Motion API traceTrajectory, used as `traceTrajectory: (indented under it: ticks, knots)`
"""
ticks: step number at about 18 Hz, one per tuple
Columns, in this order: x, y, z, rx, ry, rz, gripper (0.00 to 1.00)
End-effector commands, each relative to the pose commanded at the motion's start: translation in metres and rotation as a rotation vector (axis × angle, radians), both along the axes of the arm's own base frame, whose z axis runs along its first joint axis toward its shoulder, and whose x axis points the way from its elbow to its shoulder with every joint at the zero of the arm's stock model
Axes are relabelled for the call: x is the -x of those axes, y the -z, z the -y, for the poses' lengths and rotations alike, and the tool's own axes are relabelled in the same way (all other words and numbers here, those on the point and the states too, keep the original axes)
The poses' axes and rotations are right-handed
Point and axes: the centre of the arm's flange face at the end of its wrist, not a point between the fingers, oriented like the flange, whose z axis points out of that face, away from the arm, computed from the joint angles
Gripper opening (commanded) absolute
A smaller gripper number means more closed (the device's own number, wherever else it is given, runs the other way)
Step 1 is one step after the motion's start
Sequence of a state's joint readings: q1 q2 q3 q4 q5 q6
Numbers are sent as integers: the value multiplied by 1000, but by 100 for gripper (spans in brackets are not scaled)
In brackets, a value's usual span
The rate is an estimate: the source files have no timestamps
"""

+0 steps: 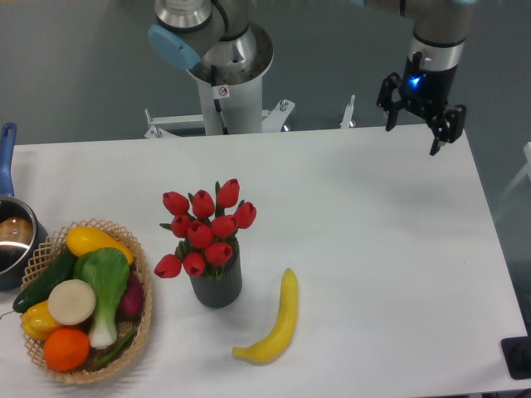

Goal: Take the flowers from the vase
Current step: 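Move the open gripper toward the red tulips in the black vase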

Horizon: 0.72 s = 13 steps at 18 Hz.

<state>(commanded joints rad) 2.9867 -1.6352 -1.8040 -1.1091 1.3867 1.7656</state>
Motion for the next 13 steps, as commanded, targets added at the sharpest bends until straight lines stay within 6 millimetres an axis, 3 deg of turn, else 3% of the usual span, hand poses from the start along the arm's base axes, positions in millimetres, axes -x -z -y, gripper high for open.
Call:
traceTrajectory:
  ticks: [6,9,13]
  knots:
    - [-4,10,-3,-55,3,29,100]
    - [-12,21,-9,-163,-86,100,100]
    - [-25,21,-23,-293,-147,170,100]
